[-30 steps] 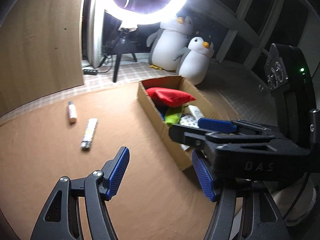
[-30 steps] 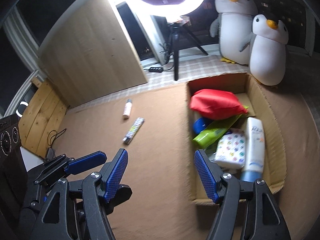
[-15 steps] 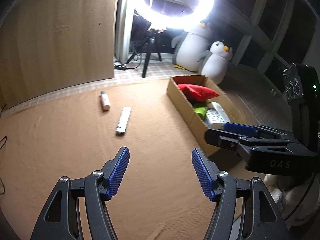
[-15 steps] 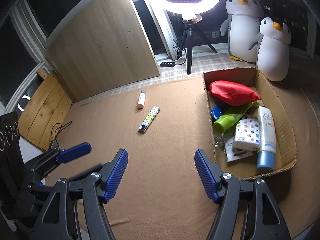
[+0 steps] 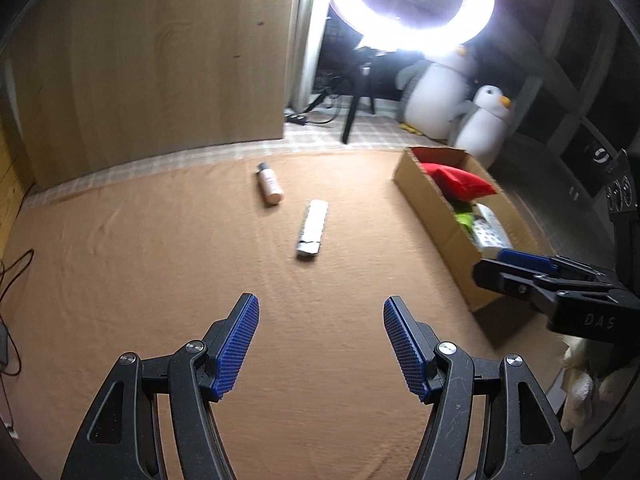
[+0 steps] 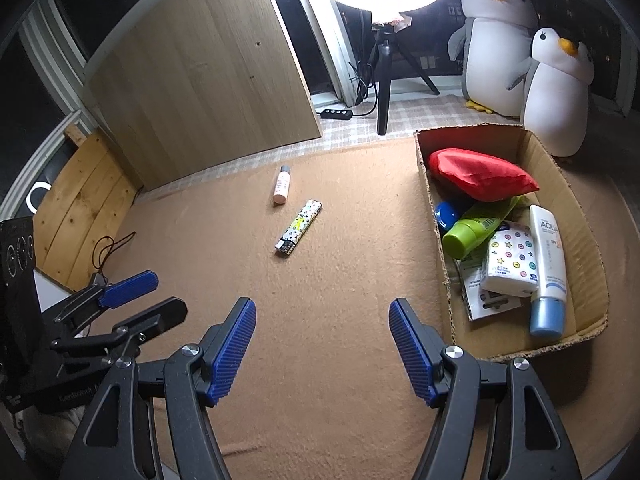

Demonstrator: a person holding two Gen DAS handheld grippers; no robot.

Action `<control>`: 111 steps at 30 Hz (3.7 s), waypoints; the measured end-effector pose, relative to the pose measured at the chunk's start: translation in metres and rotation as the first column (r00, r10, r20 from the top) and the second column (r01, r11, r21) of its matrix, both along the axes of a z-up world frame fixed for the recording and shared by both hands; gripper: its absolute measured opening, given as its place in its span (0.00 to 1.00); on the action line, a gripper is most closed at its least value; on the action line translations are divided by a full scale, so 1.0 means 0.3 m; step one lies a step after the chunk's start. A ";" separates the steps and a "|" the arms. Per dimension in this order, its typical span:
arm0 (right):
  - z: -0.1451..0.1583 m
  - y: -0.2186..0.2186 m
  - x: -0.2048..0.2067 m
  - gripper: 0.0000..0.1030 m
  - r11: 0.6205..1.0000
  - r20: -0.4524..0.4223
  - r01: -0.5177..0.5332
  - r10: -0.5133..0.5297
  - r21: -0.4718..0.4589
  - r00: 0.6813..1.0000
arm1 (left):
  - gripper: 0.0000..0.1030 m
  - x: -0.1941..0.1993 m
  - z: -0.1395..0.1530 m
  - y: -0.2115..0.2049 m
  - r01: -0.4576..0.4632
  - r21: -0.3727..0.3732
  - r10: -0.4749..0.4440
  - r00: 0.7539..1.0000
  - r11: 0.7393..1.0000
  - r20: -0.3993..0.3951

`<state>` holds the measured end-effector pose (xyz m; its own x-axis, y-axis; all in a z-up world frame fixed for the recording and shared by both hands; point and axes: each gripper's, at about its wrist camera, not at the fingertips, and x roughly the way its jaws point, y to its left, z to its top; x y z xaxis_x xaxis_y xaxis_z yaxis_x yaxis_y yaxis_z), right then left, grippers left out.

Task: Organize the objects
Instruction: 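Move the right tool to the colourfully printed white lighter, then grasp the printed lighter with the right gripper and lift it, then carry the lighter into the box and open the right gripper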

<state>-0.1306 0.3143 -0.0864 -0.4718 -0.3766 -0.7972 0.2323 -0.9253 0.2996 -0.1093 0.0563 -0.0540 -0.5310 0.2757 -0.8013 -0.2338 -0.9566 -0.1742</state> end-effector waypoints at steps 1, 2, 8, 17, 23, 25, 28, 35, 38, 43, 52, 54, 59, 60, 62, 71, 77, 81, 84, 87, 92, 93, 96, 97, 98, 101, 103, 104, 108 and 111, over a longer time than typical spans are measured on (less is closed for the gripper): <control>-0.006 -0.005 -0.010 0.64 1.000 0.004 -0.001 0.001 0.002 1.000 | 0.66 -0.004 -0.008 -0.017 -0.012 0.002 0.012 1.000 1.000 0.005; -0.012 -0.010 -0.020 0.64 1.000 0.009 -0.002 0.002 0.004 1.000 | 0.67 -0.013 -0.018 -0.038 -0.027 0.003 0.027 1.000 1.000 0.011; -0.060 -0.048 -0.088 0.64 1.000 0.043 -0.018 0.017 0.005 0.999 | 0.67 -0.042 -0.068 -0.141 -0.093 0.011 0.092 0.995 0.996 0.040; -0.144 -0.172 -0.237 0.64 0.998 0.101 -0.061 0.061 0.003 0.993 | 0.66 -0.045 -0.125 -0.230 -0.138 0.039 0.134 0.988 0.990 0.075; -0.215 -0.254 -0.347 0.63 0.998 0.152 -0.063 0.059 0.021 0.987 | 0.66 -0.029 -0.149 -0.272 -0.157 0.063 0.151 0.985 0.986 0.089; -0.240 -0.267 -0.383 0.60 0.999 0.173 -0.049 0.045 0.017 0.984 | 0.66 -0.026 -0.154 -0.288 -0.164 0.071 0.158 0.983 0.984 0.091; -0.272 -0.290 -0.428 0.55 0.999 0.203 -0.029 0.023 0.027 0.979 | 0.66 -0.017 -0.164 -0.314 -0.176 0.082 0.168 0.981 0.981 0.095; -0.337 -0.357 -0.483 0.43 0.994 0.245 -0.036 0.011 0.099 0.969 | 0.66 0.000 -0.183 -0.365 -0.194 0.098 0.184 0.977 0.976 0.106; -0.350 -0.382 -0.487 0.41 0.988 0.244 -0.051 0.015 0.142 0.970 | 0.66 0.002 -0.187 -0.382 -0.202 0.101 0.191 0.976 0.974 0.109; -0.350 -0.415 -0.487 0.32 0.976 0.227 -0.086 0.040 0.199 0.973 | 0.66 0.005 -0.191 -0.392 -0.205 0.104 0.193 0.975 0.973 0.111; -0.354 -0.398 -0.481 0.19 0.971 0.237 -0.138 0.090 0.194 0.967 | 0.66 0.010 -0.199 -0.378 -0.188 0.107 0.175 0.978 0.976 0.118; -0.354 -0.389 -0.465 0.18 0.972 0.236 -0.141 0.095 0.188 0.967 | 0.66 0.012 -0.199 -0.367 -0.183 0.107 0.170 0.978 0.977 0.118; -0.355 -0.356 -0.416 0.18 0.974 0.234 -0.161 0.121 0.160 0.965 | 0.66 0.004 -0.204 -0.342 -0.170 0.105 0.157 0.980 0.980 0.125; -0.354 -0.348 -0.407 0.18 0.975 0.234 -0.159 0.121 0.152 0.965 | 0.66 0.005 -0.207 -0.339 -0.168 0.104 0.154 0.980 0.980 0.127; -0.351 -0.331 -0.388 0.18 0.978 0.226 -0.152 0.118 0.140 0.967 | 0.66 0.005 -0.210 -0.329 -0.162 0.102 0.148 0.980 0.982 0.130; -0.321 -0.275 -0.333 0.18 0.987 0.198 -0.140 0.122 0.082 0.973 | 0.66 -0.017 -0.203 -0.278 -0.136 0.094 0.123 0.984 0.986 0.129; -0.233 -0.205 -0.307 0.18 0.991 0.149 -0.127 0.119 0.049 0.982 | 0.66 -0.027 -0.168 -0.211 -0.096 0.077 0.088 0.991 0.992 0.099; -0.172 -0.125 -0.274 0.18 0.994 0.113 -0.107 0.102 0.037 0.988 | 0.66 -0.027 -0.143 -0.172 -0.072 0.072 0.066 0.994 0.995 0.085; -0.130 -0.060 -0.256 0.18 0.996 0.087 -0.083 0.080 0.037 0.993 | 0.66 -0.029 -0.133 -0.143 -0.051 0.072 0.045 0.996 0.996 0.082; -0.103 0.016 -0.231 0.18 0.998 0.072 -0.052 0.050 0.033 0.996 | 0.66 -0.024 -0.130 -0.117 -0.033 0.072 0.027 0.996 0.997 0.083; -0.093 0.139 -0.186 0.18 0.999 0.063 0.011 -0.014 0.035 0.998 | 0.66 -0.014 -0.133 -0.080 -0.011 0.075 0.004 0.996 0.997 0.091; -0.092 0.156 -0.179 0.18 0.999 0.061 0.020 -0.023 0.039 0.998 | 0.66 -0.011 -0.133 -0.073 -0.007 0.075 0.000 0.996 0.997 0.091; -0.092 0.215 -0.158 0.18 0.998 0.057 0.053 -0.056 0.045 0.997 | 0.66 -0.003 -0.130 -0.052 0.009 0.075 -0.015 0.996 0.997 0.092; -0.093 0.232 -0.155 0.18 0.997 0.057 0.062 -0.064 0.044 0.996 | 0.66 -0.001 -0.129 -0.041 0.015 0.074 -0.022 0.995 0.997 0.092; -0.096 0.249 -0.152 0.18 0.997 0.057 0.071 -0.073 0.043 0.996 | 0.66 0.001 -0.131 -0.035 0.020 0.072 -0.027 0.995 0.997 0.093; -0.103 0.294 -0.148 0.18 0.994 0.053 0.097 -0.100 0.053 0.994 | 0.66 0.002 -0.130 -0.016 0.033 0.067 -0.039 0.995 0.997 0.095; -0.107 0.307 -0.147 0.18 0.992 0.054 0.110 -0.113 0.055 0.992 | 0.66 0.005 -0.127 -0.004 0.038 0.066 -0.044 0.995 0.997 0.095; -0.111 0.318 -0.149 0.18 0.991 0.056 0.117 -0.120 0.058 0.991 | 0.66 0.007 -0.125 0.000 0.040 0.065 -0.046 0.995 0.997 0.094; -0.125 0.342 -0.156 0.18 0.989 0.061 0.132 -0.136 0.067 0.989 | 0.66 0.018 -0.114 0.008 0.045 0.061 -0.051 0.995 0.997 0.088; -0.132 0.358 -0.156 0.18 0.988 0.068 0.141 -0.145 0.064 0.987 | 0.66 0.023 -0.109 0.008 0.044 0.060 -0.049 0.995 0.997 0.086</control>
